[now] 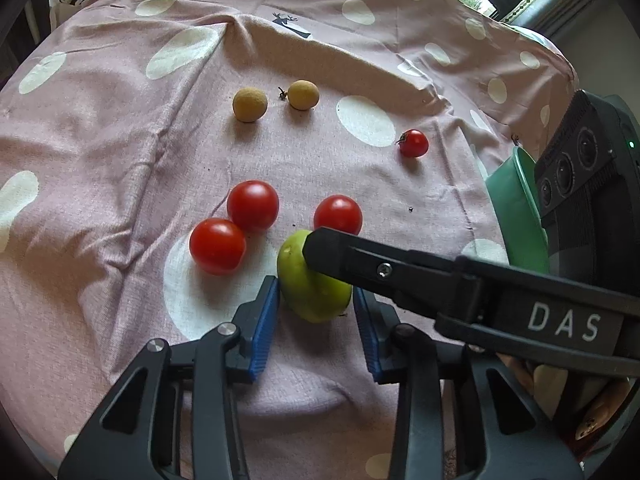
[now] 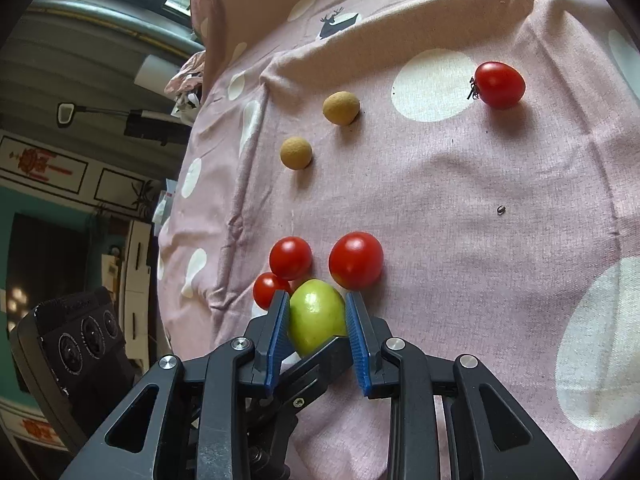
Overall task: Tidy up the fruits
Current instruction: 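Lift the pale green fruit with the right gripper and carry it toward the bowl, then lower the pale green fruit into the bowl and open the right gripper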
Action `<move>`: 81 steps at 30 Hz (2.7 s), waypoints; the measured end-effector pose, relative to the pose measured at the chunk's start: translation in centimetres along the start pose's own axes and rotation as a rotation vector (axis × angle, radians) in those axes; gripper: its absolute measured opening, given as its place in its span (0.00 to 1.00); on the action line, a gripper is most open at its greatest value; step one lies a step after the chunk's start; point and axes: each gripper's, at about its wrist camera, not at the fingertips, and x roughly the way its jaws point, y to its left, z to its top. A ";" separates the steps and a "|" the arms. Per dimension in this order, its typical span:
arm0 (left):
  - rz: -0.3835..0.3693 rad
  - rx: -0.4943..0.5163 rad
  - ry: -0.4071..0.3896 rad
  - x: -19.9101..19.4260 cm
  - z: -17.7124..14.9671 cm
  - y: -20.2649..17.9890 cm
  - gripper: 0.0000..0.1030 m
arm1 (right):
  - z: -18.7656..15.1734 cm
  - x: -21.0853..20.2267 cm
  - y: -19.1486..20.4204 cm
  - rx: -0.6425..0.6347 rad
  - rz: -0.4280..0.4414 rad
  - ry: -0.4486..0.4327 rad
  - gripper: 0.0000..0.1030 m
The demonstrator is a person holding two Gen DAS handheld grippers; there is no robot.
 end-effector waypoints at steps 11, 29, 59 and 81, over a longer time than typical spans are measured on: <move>-0.008 0.083 -0.147 -3.6 -0.1 -1.8 0.34 | -0.7 -3.1 2.4 -0.117 0.002 -0.124 0.32; -0.042 0.329 -0.301 -6.4 1.0 -10.9 0.34 | -1.4 -12.5 1.7 -0.151 0.033 -0.411 0.32; -0.141 0.550 -0.209 -0.8 1.2 -21.9 0.34 | -3.0 -20.3 -8.0 0.135 -0.028 -0.631 0.33; -0.234 0.549 -0.097 2.8 1.2 -23.7 0.34 | -3.6 -21.1 -10.8 0.262 -0.148 -0.643 0.33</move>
